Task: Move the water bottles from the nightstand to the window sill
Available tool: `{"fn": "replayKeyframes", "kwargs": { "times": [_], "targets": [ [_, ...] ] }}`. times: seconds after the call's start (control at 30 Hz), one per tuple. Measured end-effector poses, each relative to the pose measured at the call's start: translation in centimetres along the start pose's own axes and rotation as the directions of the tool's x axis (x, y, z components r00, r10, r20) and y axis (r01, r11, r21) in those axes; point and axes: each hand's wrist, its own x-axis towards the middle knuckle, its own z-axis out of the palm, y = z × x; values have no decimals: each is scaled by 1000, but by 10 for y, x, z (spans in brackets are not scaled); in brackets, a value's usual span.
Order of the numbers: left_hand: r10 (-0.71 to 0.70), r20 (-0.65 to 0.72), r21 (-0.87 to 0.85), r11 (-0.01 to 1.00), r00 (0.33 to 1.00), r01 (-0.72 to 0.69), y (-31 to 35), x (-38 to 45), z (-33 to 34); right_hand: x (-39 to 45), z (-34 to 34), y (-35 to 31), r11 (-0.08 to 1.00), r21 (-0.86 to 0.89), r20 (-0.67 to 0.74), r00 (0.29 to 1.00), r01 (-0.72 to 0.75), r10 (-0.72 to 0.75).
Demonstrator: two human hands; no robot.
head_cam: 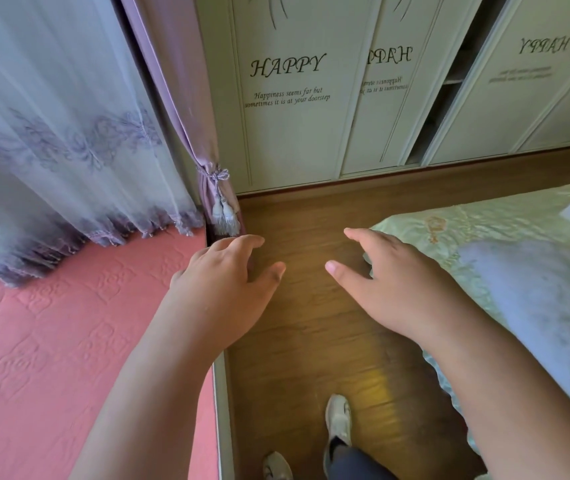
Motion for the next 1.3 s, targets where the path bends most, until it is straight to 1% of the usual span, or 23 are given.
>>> {"fn": "replayKeyframes", "kwargs": {
  "times": [0.17,0.33,0.5,0.67,0.8,0.9,1.0,1.17,1.3],
  "targets": [
    [-30,4,22,999,1000,30,-4,17,-5,25,6,-7,1000,10,35,999,16,-16],
    [-65,-7,46,997,998,65,0,41,-13,65,2,-10,996,42,57,995,74,-76],
    [-96,-43,87,991,994,99,21,77,-22,114,-10,-5,985,133,78,990,110,-121],
    [-102,-82,100,989,991,110,52,118,-19,159,-26,17,970,211,73,987,125,-143],
    [-119,-108,96,987,987,129,72,140,-10,185,-41,39,975,173,60,987,137,-149],
    [-101,-143,104,988,985,117,82,155,-5,197,-52,50,982,119,37,987,150,-155],
    [-94,-148,132,985,985,114,93,171,-5,206,-63,59,985,79,-1,988,156,-156],
    [-58,-153,135,988,987,79,106,204,-4,226,-75,74,994,45,-35,994,103,-101],
    [-9,-133,154,988,991,30,112,230,2,242,-77,81,998,-6,-31,998,56,-56]
  ]
}}
